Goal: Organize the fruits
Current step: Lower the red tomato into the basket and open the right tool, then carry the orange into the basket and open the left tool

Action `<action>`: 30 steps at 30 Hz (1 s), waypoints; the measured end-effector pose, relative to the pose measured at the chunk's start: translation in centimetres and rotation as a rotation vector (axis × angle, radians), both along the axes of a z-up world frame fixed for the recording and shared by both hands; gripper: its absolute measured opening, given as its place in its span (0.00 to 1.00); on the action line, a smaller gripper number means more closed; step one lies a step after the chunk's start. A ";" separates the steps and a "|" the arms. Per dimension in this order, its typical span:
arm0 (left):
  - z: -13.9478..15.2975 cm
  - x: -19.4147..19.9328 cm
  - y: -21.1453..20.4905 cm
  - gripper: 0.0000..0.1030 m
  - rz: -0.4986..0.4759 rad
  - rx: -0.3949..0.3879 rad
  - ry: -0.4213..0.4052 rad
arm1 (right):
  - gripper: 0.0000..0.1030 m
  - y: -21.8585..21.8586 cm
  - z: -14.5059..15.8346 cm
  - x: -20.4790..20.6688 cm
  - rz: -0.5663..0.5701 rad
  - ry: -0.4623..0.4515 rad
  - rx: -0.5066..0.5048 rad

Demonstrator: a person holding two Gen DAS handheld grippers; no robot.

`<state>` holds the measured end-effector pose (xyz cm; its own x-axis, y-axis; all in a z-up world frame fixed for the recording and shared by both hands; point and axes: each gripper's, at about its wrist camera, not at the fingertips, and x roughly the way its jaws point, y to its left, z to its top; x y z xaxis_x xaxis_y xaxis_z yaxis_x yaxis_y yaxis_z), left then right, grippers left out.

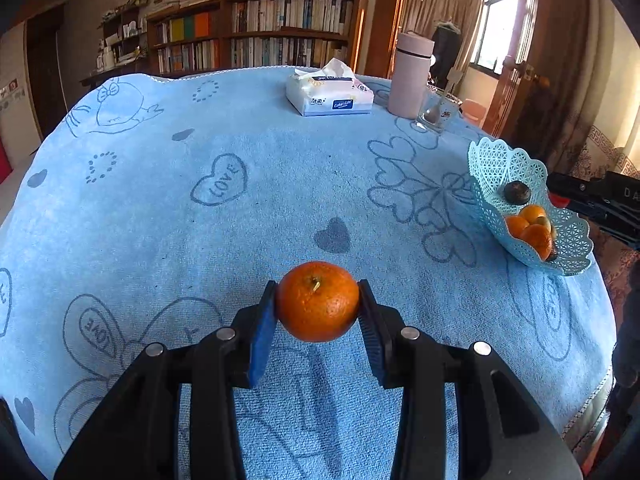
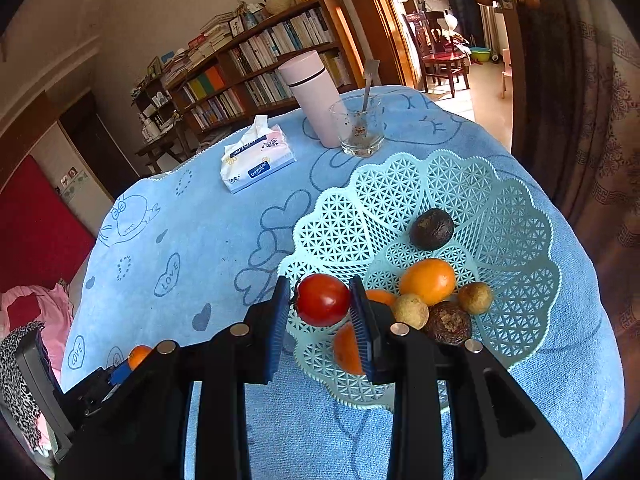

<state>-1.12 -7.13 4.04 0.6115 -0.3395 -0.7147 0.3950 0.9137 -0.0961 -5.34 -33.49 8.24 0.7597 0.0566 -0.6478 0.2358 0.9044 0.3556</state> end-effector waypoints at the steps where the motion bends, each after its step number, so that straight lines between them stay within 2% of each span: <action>1: 0.0 0.0 -0.1 0.38 -0.003 0.002 0.001 | 0.30 -0.2 -0.1 -0.1 -0.005 0.001 0.005; 8: 0.0 -0.4 -0.9 0.38 -0.018 0.014 -0.001 | 0.32 -1.0 -0.4 -0.4 -0.021 -0.003 0.029; 10: 0.0 -0.5 -1.1 0.38 -0.021 0.019 -0.004 | 0.38 -1.4 -0.5 -0.5 -0.029 -0.005 0.042; 11: 0.1 -0.5 -1.2 0.38 -0.023 0.021 -0.005 | 0.48 -1.6 -0.5 -0.6 -0.039 -0.009 0.044; 12: 0.1 -0.6 -1.4 0.38 -0.026 0.024 -0.006 | 0.53 -1.8 -0.4 -0.8 -0.051 -0.014 0.045; 22: 0.5 -0.9 -3.1 0.38 -0.045 0.067 -0.034 | 0.53 -2.9 0.7 -1.9 -0.085 -0.057 0.058; 30: 1.5 -0.8 -6.4 0.39 -0.089 0.111 -0.080 | 0.63 -4.3 2.8 -2.3 -0.117 -0.135 0.082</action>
<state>-1.96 -13.56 5.56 0.6387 -0.3164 -0.7014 0.4775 0.8778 0.0389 -7.66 -37.79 11.08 0.8437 0.0113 -0.5367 0.2830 0.8402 0.4626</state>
